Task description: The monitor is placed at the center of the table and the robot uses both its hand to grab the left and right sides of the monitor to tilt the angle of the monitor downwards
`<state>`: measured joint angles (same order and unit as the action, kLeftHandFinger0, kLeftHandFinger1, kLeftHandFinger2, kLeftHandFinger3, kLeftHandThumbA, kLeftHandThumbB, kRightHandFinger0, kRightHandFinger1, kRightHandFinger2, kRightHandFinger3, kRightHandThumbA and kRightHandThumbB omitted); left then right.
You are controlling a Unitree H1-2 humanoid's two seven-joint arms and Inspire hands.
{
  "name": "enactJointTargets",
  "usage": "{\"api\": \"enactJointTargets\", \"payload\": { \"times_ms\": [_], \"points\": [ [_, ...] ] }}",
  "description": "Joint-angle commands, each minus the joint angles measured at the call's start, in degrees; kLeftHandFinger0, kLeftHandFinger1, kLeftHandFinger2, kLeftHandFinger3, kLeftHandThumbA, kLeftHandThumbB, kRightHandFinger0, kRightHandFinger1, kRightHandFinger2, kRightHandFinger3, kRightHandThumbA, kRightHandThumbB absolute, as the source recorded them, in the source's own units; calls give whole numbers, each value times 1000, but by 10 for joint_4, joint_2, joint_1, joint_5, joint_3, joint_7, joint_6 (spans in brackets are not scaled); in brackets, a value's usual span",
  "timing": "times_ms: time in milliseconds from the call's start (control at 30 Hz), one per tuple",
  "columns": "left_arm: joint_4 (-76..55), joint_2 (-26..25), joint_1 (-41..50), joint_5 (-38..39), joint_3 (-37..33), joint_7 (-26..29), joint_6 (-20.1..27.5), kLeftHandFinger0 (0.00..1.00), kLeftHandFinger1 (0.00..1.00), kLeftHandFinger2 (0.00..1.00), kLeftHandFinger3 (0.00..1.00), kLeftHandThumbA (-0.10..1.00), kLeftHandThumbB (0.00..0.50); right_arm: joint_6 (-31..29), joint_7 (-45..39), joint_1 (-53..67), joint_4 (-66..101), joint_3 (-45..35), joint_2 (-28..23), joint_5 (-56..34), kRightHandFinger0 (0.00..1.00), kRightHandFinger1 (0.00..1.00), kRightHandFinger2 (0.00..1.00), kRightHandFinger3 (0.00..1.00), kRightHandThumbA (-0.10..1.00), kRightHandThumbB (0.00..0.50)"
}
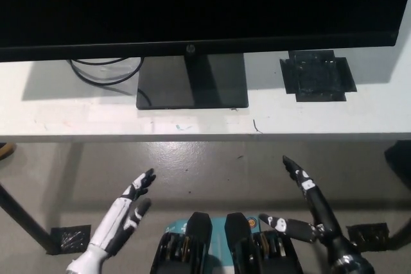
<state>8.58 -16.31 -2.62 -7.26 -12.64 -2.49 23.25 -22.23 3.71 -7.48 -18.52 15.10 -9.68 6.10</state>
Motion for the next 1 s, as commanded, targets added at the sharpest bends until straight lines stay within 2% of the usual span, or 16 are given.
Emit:
{"api": "enactJointTargets", "payload": {
  "times_ms": [0, 100, 133, 200, 300, 333, 400, 433, 533, 567, 633, 667, 733, 800, 900, 967],
  "points": [
    [-141, -45, 28, -12, -15, -39, 37, 1000, 1000, 1000, 1000, 1000, 493, -47, -14, 53, 137, 9, -38, 16, 1000, 1000, 1000, 1000, 1000, 486],
    [-232, -57, 48, -13, -10, -39, 37, 1000, 1000, 1000, 1000, 1000, 497, -47, -20, 91, 246, 5, -50, 0, 1000, 1000, 1000, 1000, 1000, 487],
    [-257, -60, 54, -7, -6, -41, 37, 1000, 1000, 1000, 1000, 1000, 479, -47, -21, 97, 273, 3, -54, 2, 1000, 1000, 1000, 1000, 1000, 473],
    [-305, -65, 59, -6, 6, -32, 37, 1000, 1000, 1000, 1000, 1000, 449, -47, -28, 105, 320, -3, -60, -3, 1000, 1000, 1000, 1000, 1000, 492],
    [-354, -69, 70, 27, 42, -24, 37, 1000, 1000, 1000, 1000, 1000, 499, -47, -38, 110, 376, -18, -66, -6, 1000, 1000, 1000, 1000, 1000, 500],
    [-364, -71, 72, 3, 68, -5, 37, 1000, 1000, 1000, 1000, 1000, 488, -44, -36, 109, 395, -27, -68, -3, 1000, 1000, 1000, 1000, 1000, 500],
    [-366, -74, 50, 41, 102, 12, 37, 1000, 1000, 1000, 1000, 1000, 465, -46, -30, 96, 412, -51, -79, -3, 1000, 1000, 1000, 1000, 1000, 481],
    [-362, -70, 36, 27, 129, 31, 37, 1000, 1000, 1000, 1000, 1000, 414, -43, -27, 86, 413, -69, -88, -1, 1000, 1000, 1000, 1000, 1000, 490],
    [-348, -56, 13, -1, 192, 51, 37, 1000, 1000, 1000, 1000, 1000, 441, -44, -28, 66, 402, -101, -105, -13, 1000, 1000, 1000, 1000, 1000, 464],
    [-350, -62, 7, 5, 213, 45, 9, 1000, 1000, 1000, 1000, 1000, 492, -32, -19, 48, 395, -120, -104, -11, 1000, 1000, 1000, 1000, 1000, 492],
    [-322, -72, -8, 1, 249, 43, 32, 1000, 1000, 1000, 1000, 1000, 385, -18, -15, 23, 383, -149, -111, -7, 1000, 1000, 1000, 1000, 1000, 466],
    [-310, -72, -19, -12, 267, 51, 36, 1000, 1000, 1000, 1000, 1000, 369, -16, -16, 14, 375, -162, -117, -11, 1000, 1000, 1000, 1000, 1000, 474],
    [-282, -79, -41, -14, 303, 60, 35, 1000, 1000, 1000, 1000, 1000, 458, -2, -19, -14, 353, -185, -128, -44, 1000, 1000, 1000, 1000, 1000, 492],
    [-254, -91, -57, 4, 323, 59, 37, 1000, 1000, 1000, 1000, 1000, 488, 15, -18, -36, 340, -205, -134, -54, 1000, 1000, 1000, 1000, 1000, 498],
    [-228, -107, -78, 20, 344, 53, 37, 1000, 1000, 1000, 1000, 1000, 500, 34, -21, -64, 323, -224, -137, -64, 1000, 1000, 1000, 1000, 1000, 500],
    [-205, -131, -95, 22, 357, 50, 37, 1000, 1000, 1000, 1000, 1000, 481, 46, -24, -90, 300, -235, -139, -77, 1000, 1000, 1000, 1000, 1000, 496]
  ]
}}
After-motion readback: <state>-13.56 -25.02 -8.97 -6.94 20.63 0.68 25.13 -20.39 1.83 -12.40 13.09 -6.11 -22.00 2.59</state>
